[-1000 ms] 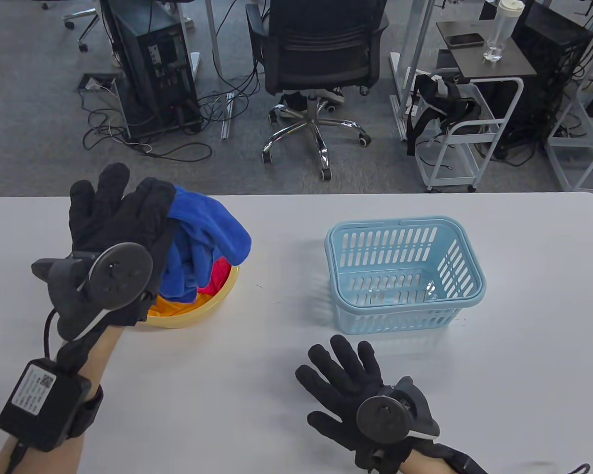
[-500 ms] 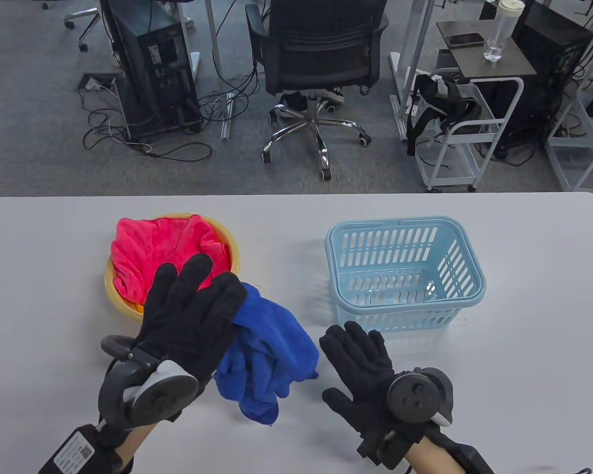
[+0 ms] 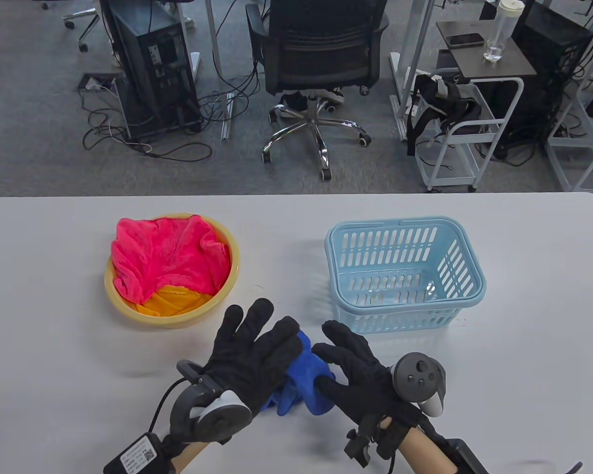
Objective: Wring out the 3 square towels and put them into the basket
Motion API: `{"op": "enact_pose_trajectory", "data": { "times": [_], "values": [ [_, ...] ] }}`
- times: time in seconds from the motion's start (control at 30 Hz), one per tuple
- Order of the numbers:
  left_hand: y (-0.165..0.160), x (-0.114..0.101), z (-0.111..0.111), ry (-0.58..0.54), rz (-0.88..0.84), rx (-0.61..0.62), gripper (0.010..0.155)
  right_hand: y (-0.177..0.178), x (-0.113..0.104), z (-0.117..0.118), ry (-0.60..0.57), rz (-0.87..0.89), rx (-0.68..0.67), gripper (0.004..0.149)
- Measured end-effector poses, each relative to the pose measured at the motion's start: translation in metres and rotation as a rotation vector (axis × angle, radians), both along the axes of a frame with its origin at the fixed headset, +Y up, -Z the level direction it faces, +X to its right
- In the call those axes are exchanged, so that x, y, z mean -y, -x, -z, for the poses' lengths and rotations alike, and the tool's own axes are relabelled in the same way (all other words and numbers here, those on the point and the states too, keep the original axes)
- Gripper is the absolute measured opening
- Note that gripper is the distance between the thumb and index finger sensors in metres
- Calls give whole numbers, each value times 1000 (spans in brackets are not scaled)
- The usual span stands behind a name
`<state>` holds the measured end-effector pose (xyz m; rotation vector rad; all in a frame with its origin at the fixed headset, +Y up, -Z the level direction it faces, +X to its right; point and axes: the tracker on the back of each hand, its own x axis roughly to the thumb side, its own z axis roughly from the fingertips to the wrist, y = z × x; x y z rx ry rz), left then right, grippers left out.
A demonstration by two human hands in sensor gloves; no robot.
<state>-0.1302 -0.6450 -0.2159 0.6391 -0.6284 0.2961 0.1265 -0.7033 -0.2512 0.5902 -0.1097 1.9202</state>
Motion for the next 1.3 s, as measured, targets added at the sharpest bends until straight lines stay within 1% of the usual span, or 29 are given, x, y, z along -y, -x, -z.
{"op": "enact_pose_trajectory", "data": {
  "times": [0.1,0.17,0.23,0.27,0.3,0.37,0.43,0.5,0.53,0.57,0.6,0.63,0.67,0.7,0.73,0.8,0.83,0.9,0.93,0.97,1.0,1.03,1.07,1.13,1.17,1.2,1.23,1.27,1.3],
  "values": [
    [-3,14,-3,13,45,11,48,-7,-7,-3,-108,-99,65,39],
    [-3,23,-3,46,93,15,52,-8,-13,-8,-226,-137,104,38],
    [-1,32,0,152,150,94,64,-7,-19,-15,-329,-196,142,37],
    [1,36,3,233,164,167,70,-6,-23,-19,-389,-219,155,37],
    [2,39,6,338,144,199,74,-4,-25,-23,-442,-246,164,36],
    [3,44,11,494,67,222,82,-1,-28,-30,-522,-272,178,36],
    [1,51,15,624,-13,294,83,2,-31,-36,-580,-278,182,35],
    [-3,57,16,703,-44,325,84,5,-34,-42,-638,-279,183,33],
    [-6,59,15,728,-24,329,83,5,-36,-45,-665,-277,190,31],
    [-9,60,13,735,34,302,82,5,-39,-49,-709,-283,205,29],
    [-11,60,12,717,82,285,80,4,-41,-50,-731,-293,216,28],
    [-14,60,10,678,154,243,77,2,-44,-53,-763,-304,234,28],
    [-16,60,9,646,195,190,71,0,-46,-55,-781,-309,249,27],
    [-17,59,8,599,260,91,66,-4,-49,-56,-805,-308,268,28],
    [-17,58,8,563,314,25,63,-6,-51,-57,-814,-311,279,28],
    [-11,53,11,497,297,-63,57,-11,-54,-58,-832,-302,306,28],
    [-8,50,12,489,276,-79,55,-12,-55,-58,-831,-303,313,29],
    [7,39,18,465,168,-142,54,-15,-58,-59,-818,-298,330,32],
    [16,31,20,448,110,-173,53,-16,-59,-59,-808,-297,321,35],
    [24,22,21,419,48,-204,53,-17,-61,-58,-795,-300,319,43],
    [35,9,22,344,-10,-236,52,-18,-64,-57,-750,-339,335,54],
    [41,-1,22,284,-29,-248,52,-20,-65,-57,-735,-358,342,55],
    [48,-15,20,197,-45,-282,52,-21,-70,-55,-753,-344,350,48],
    [54,-40,15,74,-37,-325,49,-21,-82,-52,-753,-357,379,47],
    [55,-54,12,2,-34,-356,49,-22,-92,-49,-750,-368,408,47],
    [55,-63,9,-38,-29,-377,48,-23,-99,-47,-751,-368,419,46],
    [55,-77,6,-117,-19,-418,48,-24,-113,-43,-743,-371,443,45],
    [57,-88,5,-165,-26,-434,49,-25,-123,-40,-723,-382,474,44],
    [59,-99,4,-185,-64,-436,50,-26,-136,-36,-685,-399,518,44]
  ]
}}
